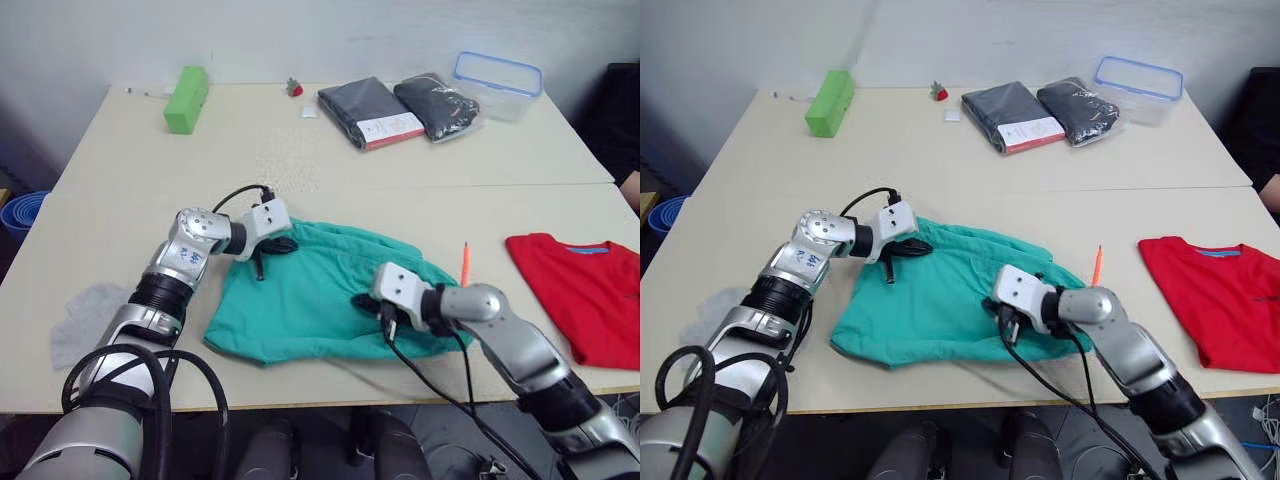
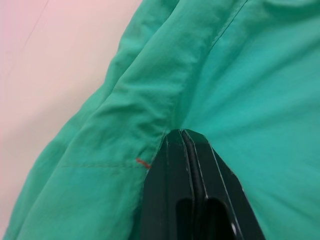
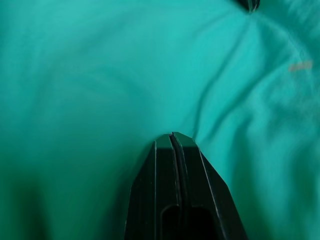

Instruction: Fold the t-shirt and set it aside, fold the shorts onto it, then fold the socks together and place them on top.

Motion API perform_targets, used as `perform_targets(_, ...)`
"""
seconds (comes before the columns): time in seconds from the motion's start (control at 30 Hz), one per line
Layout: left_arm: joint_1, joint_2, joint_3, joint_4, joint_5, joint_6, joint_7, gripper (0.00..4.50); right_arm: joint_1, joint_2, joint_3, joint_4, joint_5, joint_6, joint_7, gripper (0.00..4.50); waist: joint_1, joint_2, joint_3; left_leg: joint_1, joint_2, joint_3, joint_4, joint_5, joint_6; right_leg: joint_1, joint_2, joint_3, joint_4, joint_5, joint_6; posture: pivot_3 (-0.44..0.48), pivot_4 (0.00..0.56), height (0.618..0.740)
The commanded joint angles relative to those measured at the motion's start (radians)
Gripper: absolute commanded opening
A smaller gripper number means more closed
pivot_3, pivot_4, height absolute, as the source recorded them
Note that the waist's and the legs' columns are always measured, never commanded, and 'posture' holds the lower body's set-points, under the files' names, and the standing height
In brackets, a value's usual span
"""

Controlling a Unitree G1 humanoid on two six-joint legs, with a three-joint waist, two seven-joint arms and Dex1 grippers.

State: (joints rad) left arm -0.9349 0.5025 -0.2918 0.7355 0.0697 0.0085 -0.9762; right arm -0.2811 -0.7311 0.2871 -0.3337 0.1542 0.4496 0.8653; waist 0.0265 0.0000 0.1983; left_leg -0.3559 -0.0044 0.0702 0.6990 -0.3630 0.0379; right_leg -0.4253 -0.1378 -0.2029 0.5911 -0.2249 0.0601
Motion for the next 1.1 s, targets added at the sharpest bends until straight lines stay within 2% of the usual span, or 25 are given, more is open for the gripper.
perform_targets(0.03, -0.001, 0.018, 0.009, 0.087, 0.037, -0.042, 0.018, 0.02, 0.154, -0.099, -0.109, -0.122, 0.042, 0.012, 0.045, 0.00, 0.001, 0.000, 0.000, 0.001, 0.000, 0.000, 0.000, 0.000, 0.000, 0.001, 0.000, 0.000, 0.000, 0.000, 0.000, 0.000, 0.150, 0.740)
perform_targets(0.17, 0.015, 0.031, 0.023, 0.091, 0.031, -0.064, 0.005, 0.02, 0.343, -0.171, -0.248, -0.200, 0.059, 0.004, 0.038, 0.00, -0.001, -0.001, -0.001, 0.003, 0.001, 0.000, 0.000, -0.001, 0.000, 0.002, -0.002, 0.002, 0.000, 0.000, 0.000, 0.000, 0.150, 0.740)
perform_targets(0.3, 0.044, 0.042, 0.049, 0.032, 0.000, -0.063, -0.032, 0.02, 0.425, -0.124, -0.405, -0.273, 0.188, 0.071, 0.010, 0.00, -0.002, -0.002, -0.001, 0.004, 0.002, 0.001, 0.000, -0.001, -0.001, 0.002, -0.006, 0.002, 0.000, 0.000, -0.001, 0.000, 0.150, 0.740)
perform_targets(0.43, 0.100, 0.053, 0.093, -0.187, -0.105, 0.031, -0.150, 0.02, 0.537, -0.108, -0.612, -0.407, 0.428, 0.189, 0.061, 0.00, 0.001, -0.001, 0.000, 0.002, 0.002, 0.001, 0.000, -0.001, -0.001, 0.000, -0.006, 0.002, 0.001, 0.000, -0.001, 0.000, 0.150, 0.740)
perform_targets(0.5, 0.135, 0.056, 0.100, -0.312, -0.157, 0.096, -0.207, 0.02, 0.613, -0.122, -0.654, -0.449, 0.470, 0.212, 0.091, 0.00, 0.006, -0.001, 0.000, 0.001, 0.002, 0.000, -0.001, -0.001, -0.001, 0.000, -0.005, 0.001, 0.000, 0.000, -0.001, 0.000, 0.150, 0.740)
perform_targets(0.6, 0.168, 0.049, 0.074, -0.456, -0.194, 0.188, -0.257, 0.02, 0.670, -0.153, -0.598, -0.451, 0.414, 0.193, 0.096, 0.00, 0.018, -0.002, 0.000, 0.000, 0.001, -0.001, 0.000, -0.001, 0.000, 0.001, -0.002, 0.001, -0.001, 0.001, -0.001, 0.000, 0.150, 0.740)
perform_targets(0.77, 0.201, 0.028, -0.021, -0.543, -0.153, 0.212, -0.296, 0.02, 0.628, -0.144, -0.467, -0.328, 0.289, 0.121, 0.051, 0.00, 0.024, -0.002, 0.000, 0.003, 0.000, 0.002, 0.001, -0.003, 0.002, 0.001, -0.006, 0.006, -0.004, 0.001, 0.000, 0.000, 0.150, 0.740)
perform_targets(0.9, 0.202, 0.027, -0.091, -0.482, -0.055, 0.125, -0.261, 0.02, 0.483, -0.071, -0.377, -0.184, 0.193, 0.080, -0.052, 0.00, 0.020, -0.002, 0.001, 0.002, 0.001, 0.004, 0.000, -0.003, 0.002, -0.002, -0.005, 0.007, -0.003, 0.001, 0.000, 0.000, 0.150, 0.740)
perform_targets(1.1, 0.141, -0.045, -0.059, -0.330, -0.015, 0.098, -0.114, 0.02, 0.331, -0.024, -0.357, -0.002, 0.133, 0.042, -0.108, 0.00, 0.022, -0.003, 0.000, 0.004, 0.002, 0.009, 0.001, -0.002, 0.002, -0.001, 0.002, 0.012, -0.002, 0.003, -0.001, 0.000, 0.150, 0.740)
